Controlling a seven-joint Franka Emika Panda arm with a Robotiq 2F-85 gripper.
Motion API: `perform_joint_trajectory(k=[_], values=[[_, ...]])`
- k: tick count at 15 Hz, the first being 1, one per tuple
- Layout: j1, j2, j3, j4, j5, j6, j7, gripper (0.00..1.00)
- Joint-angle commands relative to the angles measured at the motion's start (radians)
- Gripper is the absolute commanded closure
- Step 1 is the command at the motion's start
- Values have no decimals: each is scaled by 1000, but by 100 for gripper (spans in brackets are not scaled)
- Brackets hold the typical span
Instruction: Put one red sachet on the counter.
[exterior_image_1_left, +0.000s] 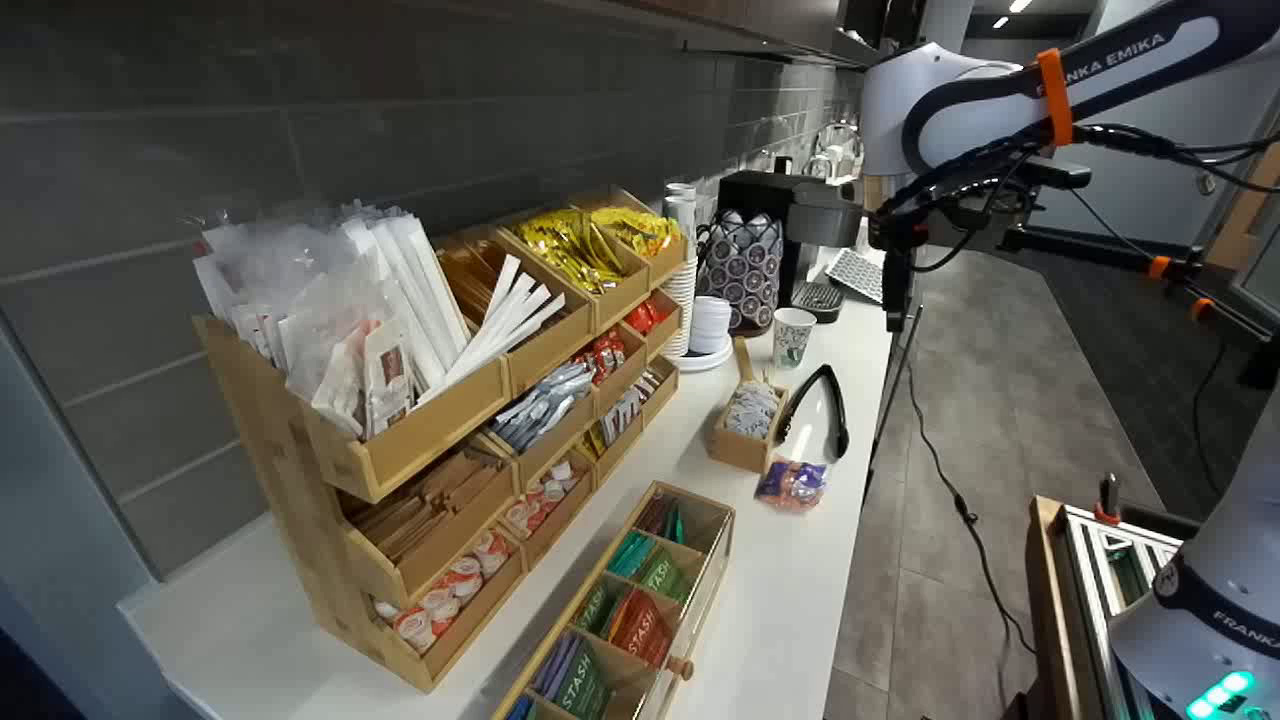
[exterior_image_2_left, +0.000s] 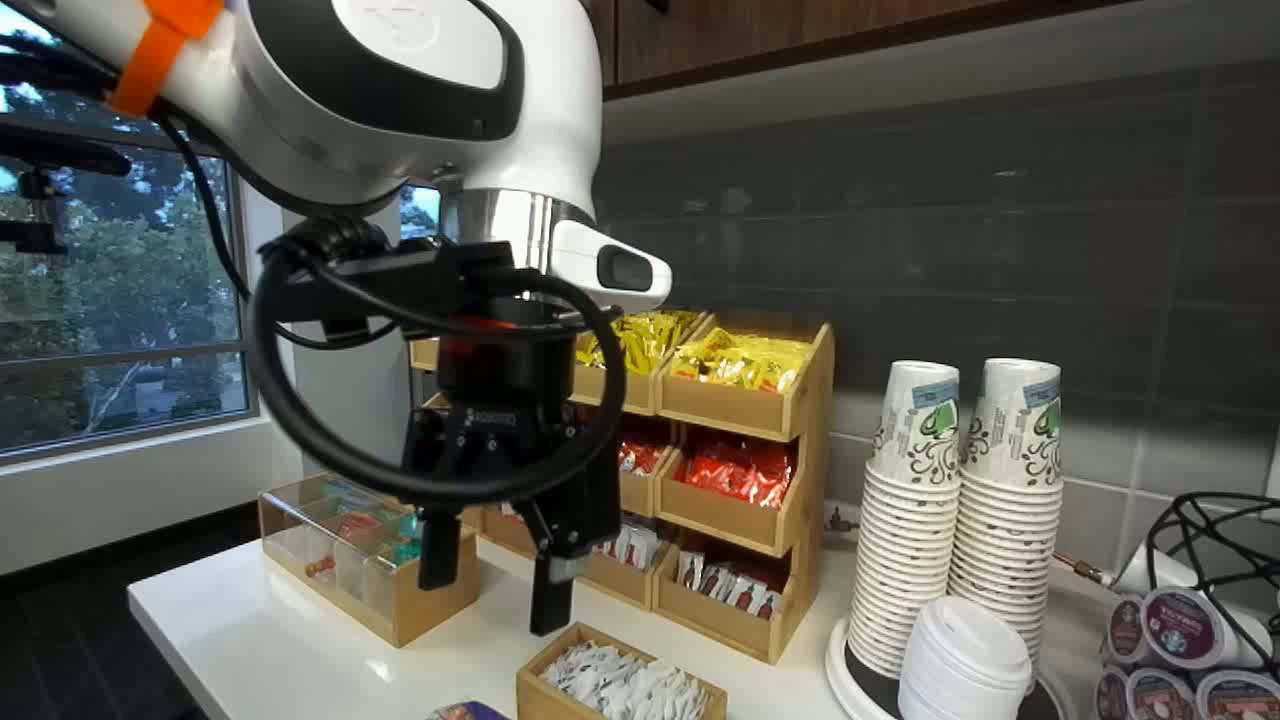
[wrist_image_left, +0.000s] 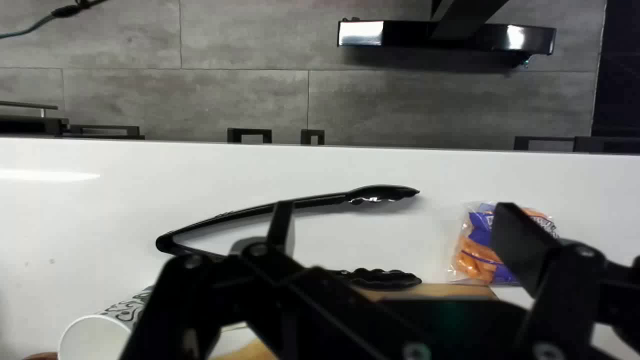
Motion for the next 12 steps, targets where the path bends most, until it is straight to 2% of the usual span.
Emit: perform_joint_trajectory(k=[1,7,9,12], values=[[3,0,-3,1,0,-2,1,0],[3,0,-3,1,0,-2,1,0],[3,11,-14,-13,50,159,60,0],[7,76,-29,-5,162,346,81,0]])
